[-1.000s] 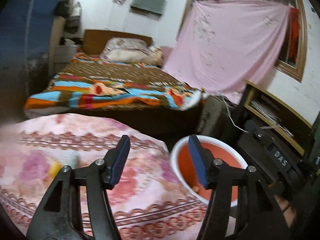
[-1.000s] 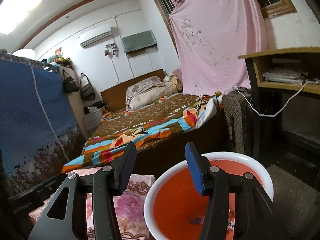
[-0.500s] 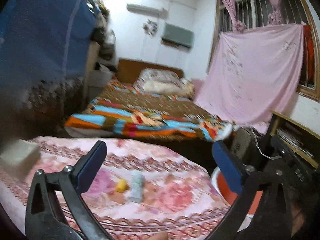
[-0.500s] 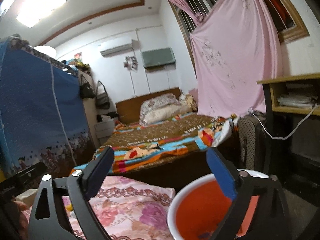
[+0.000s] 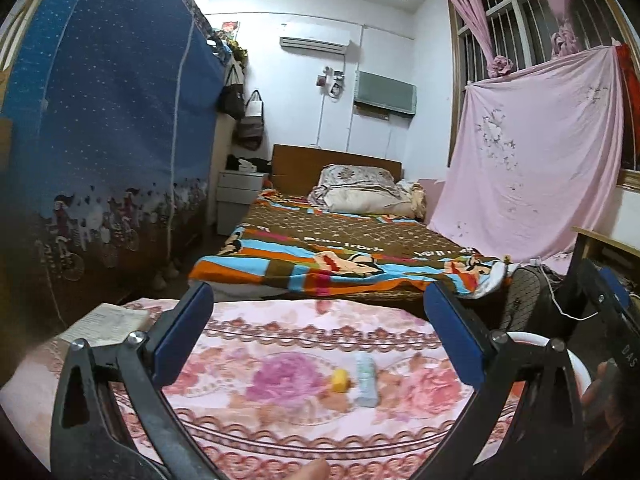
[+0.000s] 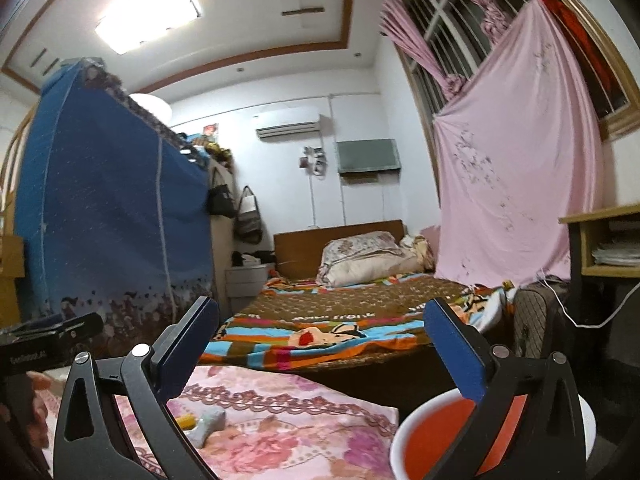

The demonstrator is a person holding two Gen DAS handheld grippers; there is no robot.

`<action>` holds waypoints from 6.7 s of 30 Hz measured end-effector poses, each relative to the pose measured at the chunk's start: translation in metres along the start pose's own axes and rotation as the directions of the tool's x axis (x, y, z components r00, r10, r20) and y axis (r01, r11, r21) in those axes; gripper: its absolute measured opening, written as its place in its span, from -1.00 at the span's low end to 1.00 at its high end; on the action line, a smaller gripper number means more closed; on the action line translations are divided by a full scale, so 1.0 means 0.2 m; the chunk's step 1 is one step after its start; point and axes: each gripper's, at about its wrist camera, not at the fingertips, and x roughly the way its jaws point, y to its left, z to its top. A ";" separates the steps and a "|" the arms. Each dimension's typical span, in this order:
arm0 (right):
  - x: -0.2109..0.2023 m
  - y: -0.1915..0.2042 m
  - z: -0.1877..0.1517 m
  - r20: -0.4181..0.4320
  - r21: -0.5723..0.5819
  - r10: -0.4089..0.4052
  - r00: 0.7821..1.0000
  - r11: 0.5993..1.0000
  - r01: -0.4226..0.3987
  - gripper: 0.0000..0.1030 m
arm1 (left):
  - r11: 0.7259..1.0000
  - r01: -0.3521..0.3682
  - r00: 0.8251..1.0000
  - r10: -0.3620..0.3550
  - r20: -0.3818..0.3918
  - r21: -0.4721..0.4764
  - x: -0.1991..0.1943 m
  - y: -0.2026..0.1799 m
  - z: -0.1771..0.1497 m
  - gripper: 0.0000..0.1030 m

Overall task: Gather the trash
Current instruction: 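Move both tools back over the quilt toward the yellow cylinder and tube, then grasp the yellow cylinder with the left tool while the right tool grasps the white tube, then lift both held items and carry them toward the orange basin, then open both tools over the orange basin to drop the items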

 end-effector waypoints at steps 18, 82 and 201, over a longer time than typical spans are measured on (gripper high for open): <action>0.24 0.36 -0.15 -0.204 -0.163 0.121 0.971 0.974 -0.155 1.00 | 0.995 -0.083 0.996 0.082 0.018 0.051 0.05 0.24 -0.04 0.78; 0.64 0.27 -0.47 -0.751 0.053 0.222 0.622 0.959 -0.278 -0.53 | 0.976 0.214 0.759 -0.143 -0.635 0.036 0.67 -0.11 -0.31 -1.00; 0.12 -0.72 -0.05 -0.319 0.245 -0.204 0.926 0.926 0.288 -0.15 | 0.782 0.624 0.689 -0.544 -0.478 0.009 0.41 -1.11 -0.20 -0.79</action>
